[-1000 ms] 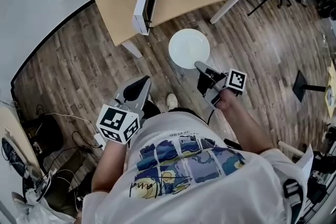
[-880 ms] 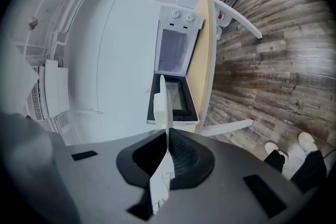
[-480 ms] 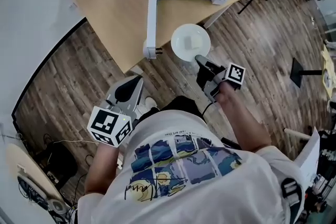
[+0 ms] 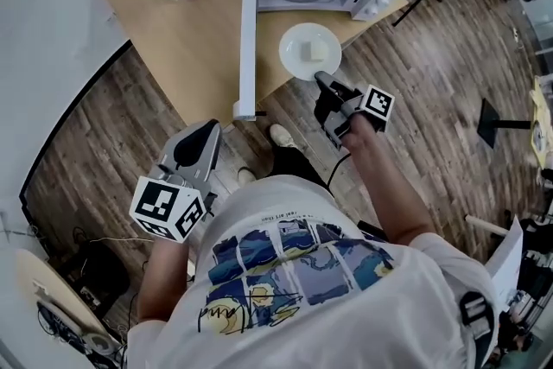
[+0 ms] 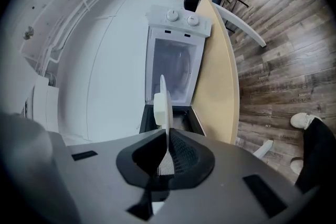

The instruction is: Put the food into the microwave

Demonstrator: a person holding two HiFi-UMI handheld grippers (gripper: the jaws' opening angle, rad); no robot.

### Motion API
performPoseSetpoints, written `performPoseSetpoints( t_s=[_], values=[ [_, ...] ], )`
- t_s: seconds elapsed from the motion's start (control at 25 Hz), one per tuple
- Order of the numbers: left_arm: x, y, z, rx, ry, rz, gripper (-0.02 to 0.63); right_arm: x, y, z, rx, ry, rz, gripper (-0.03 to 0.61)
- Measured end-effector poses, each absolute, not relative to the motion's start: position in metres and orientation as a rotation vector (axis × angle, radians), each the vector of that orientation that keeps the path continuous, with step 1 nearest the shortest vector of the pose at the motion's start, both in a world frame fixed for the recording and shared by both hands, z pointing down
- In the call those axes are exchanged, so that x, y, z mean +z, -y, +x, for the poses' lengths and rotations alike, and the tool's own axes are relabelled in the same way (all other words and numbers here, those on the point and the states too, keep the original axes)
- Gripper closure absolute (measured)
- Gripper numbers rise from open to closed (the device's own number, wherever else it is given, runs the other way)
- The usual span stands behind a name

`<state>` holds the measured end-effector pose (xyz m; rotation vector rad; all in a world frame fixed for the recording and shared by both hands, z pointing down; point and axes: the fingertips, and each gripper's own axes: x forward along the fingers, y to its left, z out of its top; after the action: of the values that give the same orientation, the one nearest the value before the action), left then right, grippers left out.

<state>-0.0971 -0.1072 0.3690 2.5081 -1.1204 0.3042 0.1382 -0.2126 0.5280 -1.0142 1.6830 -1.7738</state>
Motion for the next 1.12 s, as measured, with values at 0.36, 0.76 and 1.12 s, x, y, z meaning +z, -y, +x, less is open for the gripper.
performPoseSetpoints(
  t_s=[0.36, 0.76, 1.12],
  values=[
    [0.369, 0.181, -0.076, 0.332, 1.232, 2.435, 0.606, 0.549, 0.336, 0.149, -1.827, -1.697, -0.999, 0.563],
    [0.373, 0.218, -0.072, 0.361, 1.368, 2.330, 0.604, 0.583, 0.432, 0.160, -1.839, -1.668, -1.014, 0.563],
    [0.381, 0.230, -0.069, 0.393, 1.459, 2.230, 0.605, 0.609, 0.477, 0.159, -1.900, -1.639, -1.035, 0.563]
  ],
)
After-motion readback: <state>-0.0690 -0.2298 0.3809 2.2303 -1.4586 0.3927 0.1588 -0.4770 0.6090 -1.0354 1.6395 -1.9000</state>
